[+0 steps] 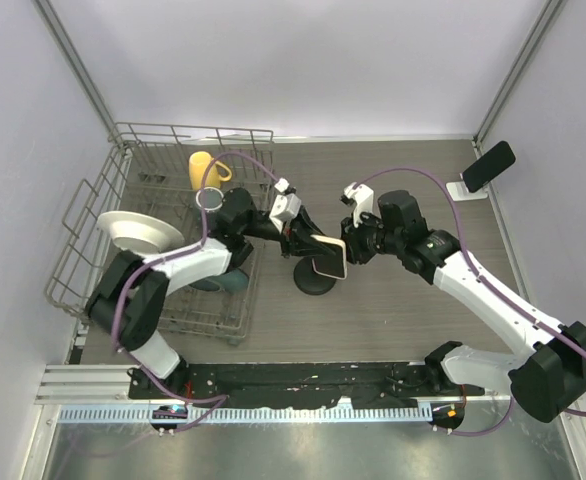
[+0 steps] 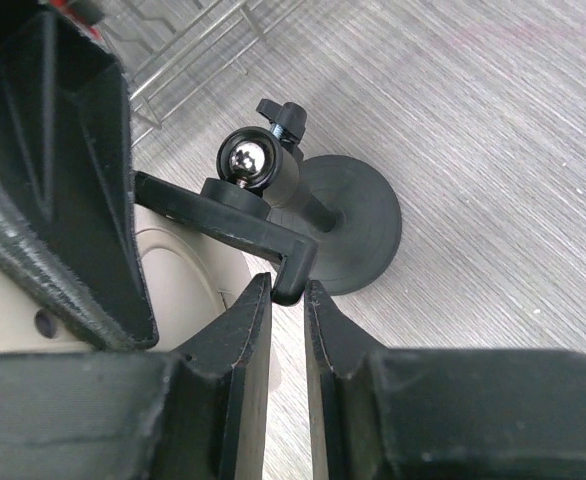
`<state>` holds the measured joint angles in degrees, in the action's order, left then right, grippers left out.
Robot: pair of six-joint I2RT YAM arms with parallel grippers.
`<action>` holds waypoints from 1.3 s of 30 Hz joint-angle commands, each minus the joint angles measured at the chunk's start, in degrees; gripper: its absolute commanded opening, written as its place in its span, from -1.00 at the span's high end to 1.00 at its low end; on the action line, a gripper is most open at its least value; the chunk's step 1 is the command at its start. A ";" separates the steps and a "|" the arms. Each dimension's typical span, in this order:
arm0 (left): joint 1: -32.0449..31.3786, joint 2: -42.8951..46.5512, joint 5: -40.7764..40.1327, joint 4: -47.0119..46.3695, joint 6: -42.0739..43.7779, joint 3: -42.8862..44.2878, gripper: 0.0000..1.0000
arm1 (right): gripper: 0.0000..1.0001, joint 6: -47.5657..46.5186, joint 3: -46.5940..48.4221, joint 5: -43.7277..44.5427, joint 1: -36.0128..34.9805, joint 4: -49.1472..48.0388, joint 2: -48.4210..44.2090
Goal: Place the phone on the phone stand
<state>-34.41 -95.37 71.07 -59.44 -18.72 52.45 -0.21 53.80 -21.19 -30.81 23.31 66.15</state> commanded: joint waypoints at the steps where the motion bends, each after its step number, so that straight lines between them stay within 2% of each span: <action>1: 1.98 8.53 -16.12 26.48 27.25 -0.41 1.00 | 0.99 3.81 0.96 -0.34 0.13 -1.07 -3.13; 8: -0.21 11.00 -30.10 30.60 29.88 -1.03 1.00 | 0.99 5.74 -0.10 2.29 0.13 -0.29 -4.45; 11: -3.19 11.17 -43.61 33.06 28.04 -0.15 1.00 | 0.99 7.67 -0.28 4.40 0.13 0.50 -5.41; 12: -4.07 11.09 -51.39 34.55 27.34 1.15 1.00 | 0.99 9.33 -0.88 6.23 0.13 0.25 -5.68; 15: -7.24 11.09 -62.68 40.18 23.48 3.36 1.00 | 0.99 13.29 -2.47 9.05 0.05 -1.94 -7.00; 16: -8.64 10.91 -70.46 41.67 21.64 3.71 1.00 | 0.99 17.22 -3.86 11.67 -0.13 -2.74 -7.26; 18: -10.49 10.56 -80.25 43.79 17.94 4.94 1.00 | 0.99 20.93 -5.10 15.90 -1.53 -4.32 -8.66; 19: -12.15 10.12 -89.08 45.27 16.10 5.38 1.00 | 0.99 23.91 -6.33 20.88 -2.49 -4.76 -9.37; 22: -13.31 8.72 -96.53 48.44 8.01 6.70 1.00 | 0.99 27.71 -7.75 30.47 -9.07 -5.73 -10.78; 23: -13.75 7.84 -100.91 48.80 6.95 6.88 1.00 | 0.99 30.07 -7.66 36.34 -11.10 -5.38 -10.87; 25: -15.06 7.13 -103.75 48.63 5.54 7.14 1.00 | 0.99 33.15 -6.87 42.26 -16.99 -4.77 -10.43; 28: -17.61 6.26 -107.09 41.90 10.52 4.52 1.00 | 0.99 40.27 -4.33 51.14 -24.37 -1.96 -9.29; 30: -17.71 5.55 -107.63 40.28 10.11 3.28 1.00 | 0.99 45.87 -3.09 58.24 -29.20 -0.46 -9.20; 32: -17.62 5.11 -105.80 37.30 10.11 2.58 1.00 | 0.99 49.85 -2.21 60.47 -34.39 -0.10 -8.58; 34: -17.62 4.67 -99.39 33.45 10.81 0.91 1.00 | 0.99 51.97 -2.65 64.41 -39.73 -1.60 -8.67; 37: -17.79 5.37 -94.90 34.56 10.81 0.73 1.00 | 0.99 52.06 1.11 69.78 -41.44 3.83 -7.88; 39: -17.71 6.42 -92.96 33.61 11.25 -1.37 1.00 | 0.99 52.33 3.58 72.68 -41.44 11.39 -8.05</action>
<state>-53.10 -88.66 -18.87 -28.16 -11.29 55.64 46.59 50.92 40.75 -72.49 25.34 59.24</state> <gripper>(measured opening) 0.205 0.023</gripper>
